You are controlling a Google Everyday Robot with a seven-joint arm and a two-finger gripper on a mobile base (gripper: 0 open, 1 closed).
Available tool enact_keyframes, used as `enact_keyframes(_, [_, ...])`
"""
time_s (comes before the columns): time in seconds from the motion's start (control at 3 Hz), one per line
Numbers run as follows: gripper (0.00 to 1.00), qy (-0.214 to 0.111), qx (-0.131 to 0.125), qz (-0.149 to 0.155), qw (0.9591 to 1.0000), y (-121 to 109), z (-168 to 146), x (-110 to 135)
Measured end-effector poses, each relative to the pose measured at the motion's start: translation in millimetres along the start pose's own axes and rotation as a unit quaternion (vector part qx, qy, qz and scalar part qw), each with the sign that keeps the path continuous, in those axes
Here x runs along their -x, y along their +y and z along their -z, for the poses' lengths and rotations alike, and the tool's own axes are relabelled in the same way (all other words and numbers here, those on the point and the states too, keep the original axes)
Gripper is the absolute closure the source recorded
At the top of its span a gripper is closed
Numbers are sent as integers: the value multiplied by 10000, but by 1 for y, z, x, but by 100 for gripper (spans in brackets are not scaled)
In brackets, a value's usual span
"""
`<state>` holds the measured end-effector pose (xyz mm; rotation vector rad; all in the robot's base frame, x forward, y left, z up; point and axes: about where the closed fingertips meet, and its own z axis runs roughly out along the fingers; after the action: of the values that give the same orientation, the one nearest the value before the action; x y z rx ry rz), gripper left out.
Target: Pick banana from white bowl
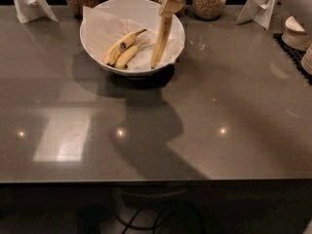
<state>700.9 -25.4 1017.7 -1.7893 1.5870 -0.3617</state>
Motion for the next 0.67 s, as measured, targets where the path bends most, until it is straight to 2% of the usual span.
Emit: enact_keyframes(0.67, [100,220,-278,64,9994,-1,42,4])
